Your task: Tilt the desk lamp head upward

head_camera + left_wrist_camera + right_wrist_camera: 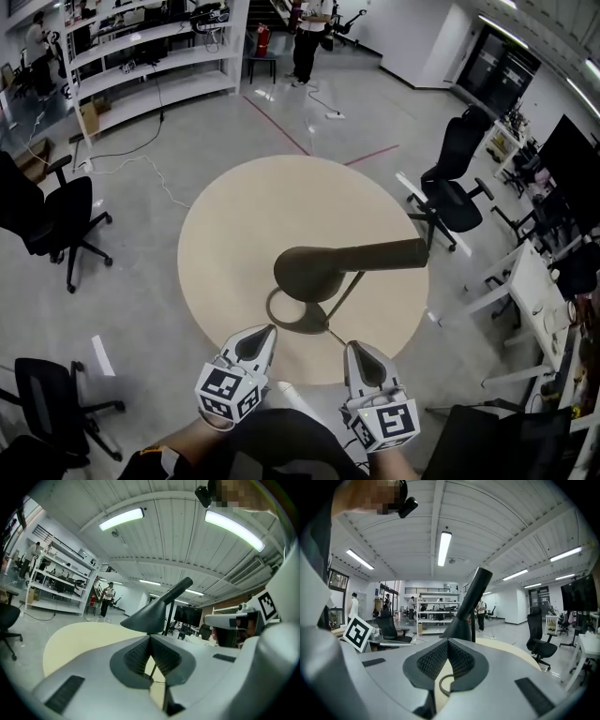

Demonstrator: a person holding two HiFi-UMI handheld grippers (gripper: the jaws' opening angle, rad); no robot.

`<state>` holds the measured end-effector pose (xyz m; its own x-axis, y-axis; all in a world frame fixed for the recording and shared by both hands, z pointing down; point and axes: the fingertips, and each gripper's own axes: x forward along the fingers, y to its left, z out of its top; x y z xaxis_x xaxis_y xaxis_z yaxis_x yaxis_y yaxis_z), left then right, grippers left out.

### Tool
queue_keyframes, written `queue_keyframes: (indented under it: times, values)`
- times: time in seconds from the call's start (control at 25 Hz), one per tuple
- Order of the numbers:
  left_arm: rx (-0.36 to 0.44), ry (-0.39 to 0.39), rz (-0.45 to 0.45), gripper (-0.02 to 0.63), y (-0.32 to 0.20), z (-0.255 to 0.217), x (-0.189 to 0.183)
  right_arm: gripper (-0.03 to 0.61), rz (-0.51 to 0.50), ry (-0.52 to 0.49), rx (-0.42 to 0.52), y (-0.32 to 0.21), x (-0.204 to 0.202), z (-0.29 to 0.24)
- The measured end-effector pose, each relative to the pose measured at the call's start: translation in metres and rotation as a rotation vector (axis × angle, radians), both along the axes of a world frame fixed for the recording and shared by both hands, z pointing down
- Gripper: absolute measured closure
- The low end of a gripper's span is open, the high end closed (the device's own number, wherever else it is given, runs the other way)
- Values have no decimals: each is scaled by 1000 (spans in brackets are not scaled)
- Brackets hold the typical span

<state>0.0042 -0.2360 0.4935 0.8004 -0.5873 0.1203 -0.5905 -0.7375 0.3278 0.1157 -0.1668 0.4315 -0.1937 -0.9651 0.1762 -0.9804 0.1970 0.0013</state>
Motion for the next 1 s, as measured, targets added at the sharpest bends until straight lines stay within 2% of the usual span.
queue_keyframes:
  times: [0.2,0.44,0.72,1.0]
  values:
    - [3,23,17,566,-23,-5,-8,565,-12,34,80,-13,-7,-47]
    - [-3,57,-35,566,-46,-11,-12,565,-61,61,175,-29,-6,-105]
    - [-100,145,-101,566,-69,-4,-16,565,-117,135,309,-51,11,-185]
    - [-219,294,-82,566,-83,11,-2,563,-113,198,376,-76,43,-229]
